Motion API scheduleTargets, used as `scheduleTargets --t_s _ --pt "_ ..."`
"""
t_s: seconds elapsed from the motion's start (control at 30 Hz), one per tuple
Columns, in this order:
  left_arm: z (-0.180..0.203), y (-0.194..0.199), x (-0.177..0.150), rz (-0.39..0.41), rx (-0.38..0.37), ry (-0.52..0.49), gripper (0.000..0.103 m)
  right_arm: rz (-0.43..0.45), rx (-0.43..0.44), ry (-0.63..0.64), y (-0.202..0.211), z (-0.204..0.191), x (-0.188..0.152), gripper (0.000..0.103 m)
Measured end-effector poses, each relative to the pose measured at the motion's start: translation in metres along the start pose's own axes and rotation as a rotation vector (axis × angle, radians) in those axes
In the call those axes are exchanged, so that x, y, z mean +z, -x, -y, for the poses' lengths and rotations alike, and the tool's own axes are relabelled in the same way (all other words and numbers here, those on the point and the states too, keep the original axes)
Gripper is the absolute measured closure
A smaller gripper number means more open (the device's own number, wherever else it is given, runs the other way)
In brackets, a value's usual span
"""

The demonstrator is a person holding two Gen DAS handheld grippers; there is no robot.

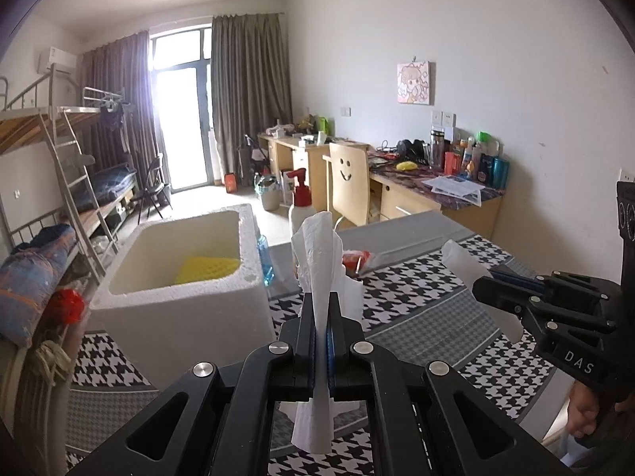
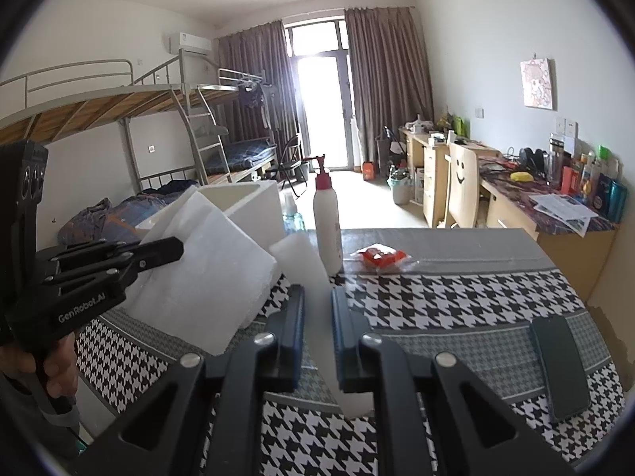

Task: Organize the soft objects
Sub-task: 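Lift the tissue with both tools and carry it over the foam box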

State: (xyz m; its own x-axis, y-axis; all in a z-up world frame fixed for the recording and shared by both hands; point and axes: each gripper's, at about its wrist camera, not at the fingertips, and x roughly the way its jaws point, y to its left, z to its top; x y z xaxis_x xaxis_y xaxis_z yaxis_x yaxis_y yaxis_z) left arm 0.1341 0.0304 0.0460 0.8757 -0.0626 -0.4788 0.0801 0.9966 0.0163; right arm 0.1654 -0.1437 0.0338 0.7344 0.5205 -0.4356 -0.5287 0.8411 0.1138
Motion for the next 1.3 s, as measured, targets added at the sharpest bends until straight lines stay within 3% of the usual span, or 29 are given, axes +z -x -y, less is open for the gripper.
scheduleTargets --t_s 1.3 --pt "-0.026 -0.004 0.048 0.083 0.042 0.035 0.099 0.037 0.021 0.015 -0.024 -0.012 0.048 0.088"
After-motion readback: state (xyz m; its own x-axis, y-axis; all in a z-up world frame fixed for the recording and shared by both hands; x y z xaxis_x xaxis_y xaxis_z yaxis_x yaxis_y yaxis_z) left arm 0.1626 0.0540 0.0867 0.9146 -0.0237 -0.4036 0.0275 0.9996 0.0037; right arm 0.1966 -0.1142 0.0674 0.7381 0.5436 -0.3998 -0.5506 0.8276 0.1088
